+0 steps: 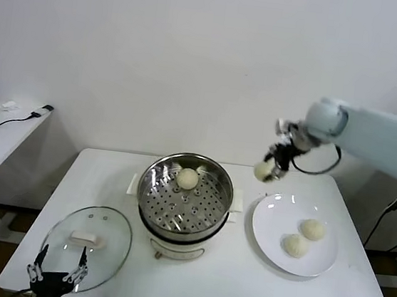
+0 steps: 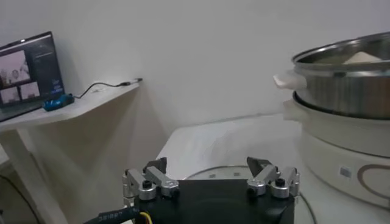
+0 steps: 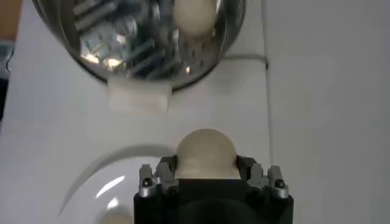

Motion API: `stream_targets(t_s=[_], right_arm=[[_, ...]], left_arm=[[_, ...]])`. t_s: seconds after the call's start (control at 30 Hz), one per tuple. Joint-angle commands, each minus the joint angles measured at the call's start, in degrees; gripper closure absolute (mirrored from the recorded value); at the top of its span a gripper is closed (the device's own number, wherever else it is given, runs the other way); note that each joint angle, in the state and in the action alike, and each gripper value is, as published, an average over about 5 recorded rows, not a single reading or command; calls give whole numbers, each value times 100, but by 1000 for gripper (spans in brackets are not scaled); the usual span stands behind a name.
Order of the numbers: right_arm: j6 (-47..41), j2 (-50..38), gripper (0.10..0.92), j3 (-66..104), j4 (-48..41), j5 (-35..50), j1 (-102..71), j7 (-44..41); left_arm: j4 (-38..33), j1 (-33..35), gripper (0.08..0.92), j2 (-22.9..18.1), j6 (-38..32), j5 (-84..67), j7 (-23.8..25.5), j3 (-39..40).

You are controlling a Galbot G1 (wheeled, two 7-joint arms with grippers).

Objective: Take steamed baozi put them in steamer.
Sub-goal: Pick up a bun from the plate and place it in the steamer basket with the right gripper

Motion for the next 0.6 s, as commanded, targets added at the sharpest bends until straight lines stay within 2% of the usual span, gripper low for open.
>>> stream_targets(t_s=[0.03, 0.17, 0.27, 0.43, 0.6], right_arm=[[-850, 776, 372, 245, 1158, 1687, 957, 710], [-1238, 1486, 372, 533, 1248, 2154, 436, 1322], [-1364, 2036, 372, 633, 965, 2196, 36, 1605], [-1486, 2659, 372, 494, 310, 1903, -576, 1905], [-1536, 2717, 372, 308, -17, 1457, -1094, 2017]], left_arm=[[-81, 19, 177, 15, -10, 21, 0, 49], [-119, 39, 177, 21, -23, 33, -7, 51], [-113, 49, 177, 22, -38, 40, -14, 49], [-107, 76, 177, 22, -70, 57, -22, 46], [-81, 82, 177, 14, -91, 60, -38, 20]])
